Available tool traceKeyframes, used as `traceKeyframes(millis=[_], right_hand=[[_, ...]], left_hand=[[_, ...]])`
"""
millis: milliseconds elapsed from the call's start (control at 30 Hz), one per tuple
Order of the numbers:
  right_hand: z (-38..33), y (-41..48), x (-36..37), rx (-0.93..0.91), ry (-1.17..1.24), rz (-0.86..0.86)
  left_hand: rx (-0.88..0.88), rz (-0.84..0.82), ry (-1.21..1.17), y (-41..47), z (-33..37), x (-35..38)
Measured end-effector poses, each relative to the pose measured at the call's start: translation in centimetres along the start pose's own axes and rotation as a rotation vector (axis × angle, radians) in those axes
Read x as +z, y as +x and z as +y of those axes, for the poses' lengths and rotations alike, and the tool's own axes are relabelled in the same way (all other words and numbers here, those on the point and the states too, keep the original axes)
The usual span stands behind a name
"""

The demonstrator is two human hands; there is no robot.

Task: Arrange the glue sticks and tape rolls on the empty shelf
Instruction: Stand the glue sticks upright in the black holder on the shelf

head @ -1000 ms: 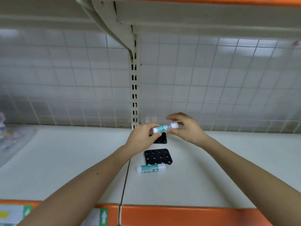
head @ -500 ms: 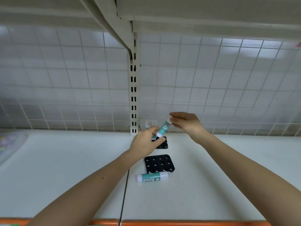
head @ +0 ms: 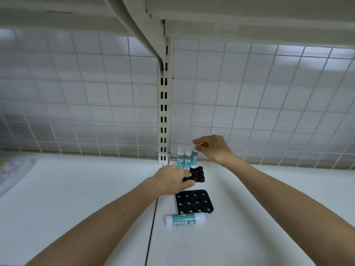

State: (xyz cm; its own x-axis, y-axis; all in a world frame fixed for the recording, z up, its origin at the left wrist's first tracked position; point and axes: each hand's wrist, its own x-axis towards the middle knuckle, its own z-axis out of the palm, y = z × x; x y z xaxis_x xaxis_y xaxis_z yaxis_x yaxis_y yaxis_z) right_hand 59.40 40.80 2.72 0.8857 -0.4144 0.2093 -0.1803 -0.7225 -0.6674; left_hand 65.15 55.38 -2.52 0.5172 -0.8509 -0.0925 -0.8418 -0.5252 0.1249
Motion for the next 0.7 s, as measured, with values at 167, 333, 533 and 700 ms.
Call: traceKeyframes(millis=[167,333,533,700], right_hand=[[0.3,0.0,0.2,-0.016,-0.013,-0.026],[0.5,0.2,0.5,0.0,-0.001,-0.008],[0.8,0.2,0.7,-0.008,-0.006,0.018],[1.9,-1.0,2.0,-0.065,0.038,0.125]], left_hand=[[0.028,-0.008,0.056,0.0,0.1,-0.4],[0.029,0.002,0.053,0.0,0.0,-0.1],[0.033,0.009,0.063,0.1,-0.1,0.4],[0.035,0.029,0.073,0.3,-0.2,0.5]])
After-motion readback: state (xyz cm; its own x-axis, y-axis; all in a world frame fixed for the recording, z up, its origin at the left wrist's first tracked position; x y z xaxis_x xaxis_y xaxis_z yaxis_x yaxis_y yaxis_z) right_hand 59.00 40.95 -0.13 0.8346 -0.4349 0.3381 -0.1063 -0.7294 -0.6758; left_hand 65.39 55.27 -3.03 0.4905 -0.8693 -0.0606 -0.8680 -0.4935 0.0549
